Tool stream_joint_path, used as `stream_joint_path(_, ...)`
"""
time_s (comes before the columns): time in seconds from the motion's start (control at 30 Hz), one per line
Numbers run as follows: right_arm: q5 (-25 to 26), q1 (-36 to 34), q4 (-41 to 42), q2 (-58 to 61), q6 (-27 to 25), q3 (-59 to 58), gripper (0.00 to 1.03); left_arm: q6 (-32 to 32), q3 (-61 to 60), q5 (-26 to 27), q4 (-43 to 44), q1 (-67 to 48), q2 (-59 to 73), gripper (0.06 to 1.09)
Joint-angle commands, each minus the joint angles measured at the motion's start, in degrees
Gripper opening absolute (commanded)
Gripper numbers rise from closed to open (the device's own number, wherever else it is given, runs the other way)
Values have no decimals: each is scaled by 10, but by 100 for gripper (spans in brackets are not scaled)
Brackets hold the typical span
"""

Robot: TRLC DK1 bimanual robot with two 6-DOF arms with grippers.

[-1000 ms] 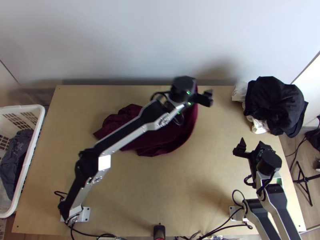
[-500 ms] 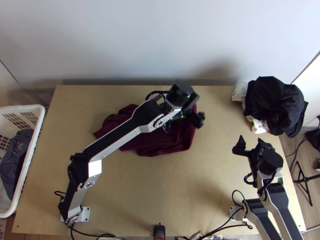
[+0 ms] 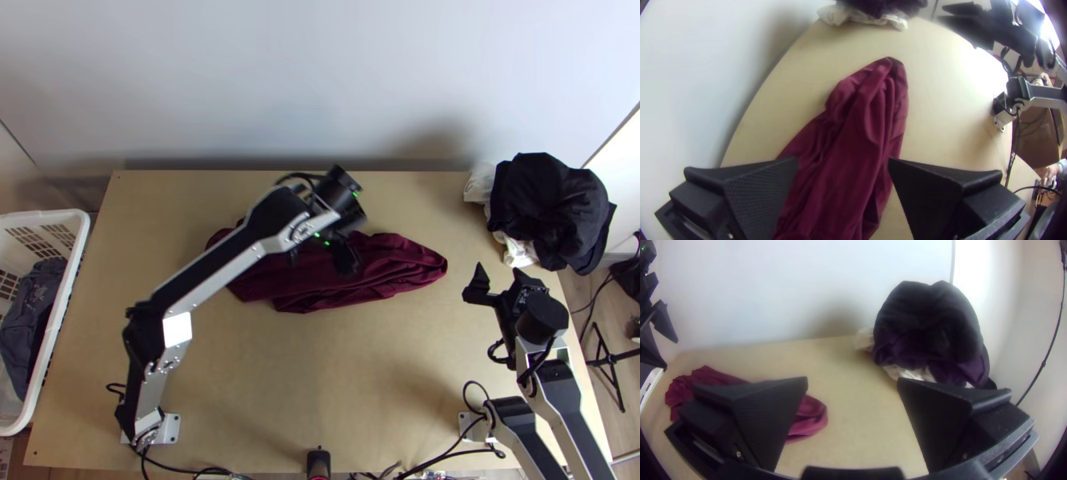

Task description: Fold the t-shirt

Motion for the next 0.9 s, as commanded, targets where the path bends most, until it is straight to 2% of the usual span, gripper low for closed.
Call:
stream_joint_path(0.0,0,33,11,33,-7,23,93,-45,-17,1,-20,70,-51,103)
stream_joint_path(0.2,0,93,67,122,-21,58,93,-111,-41,13,-54,181,-110,103)
stream_joint_path(0.27,0,115,84,167,-19,80,93,-121,-83,33,-52,218,-144,103)
stream_joint_path(0.6,2,234,114,393,-7,231,93,-149,-393,40,85,334,-298,103)
stream_joint_path(0.87,1,290,110,509,12,329,93,-149,-511,40,130,406,-355,103)
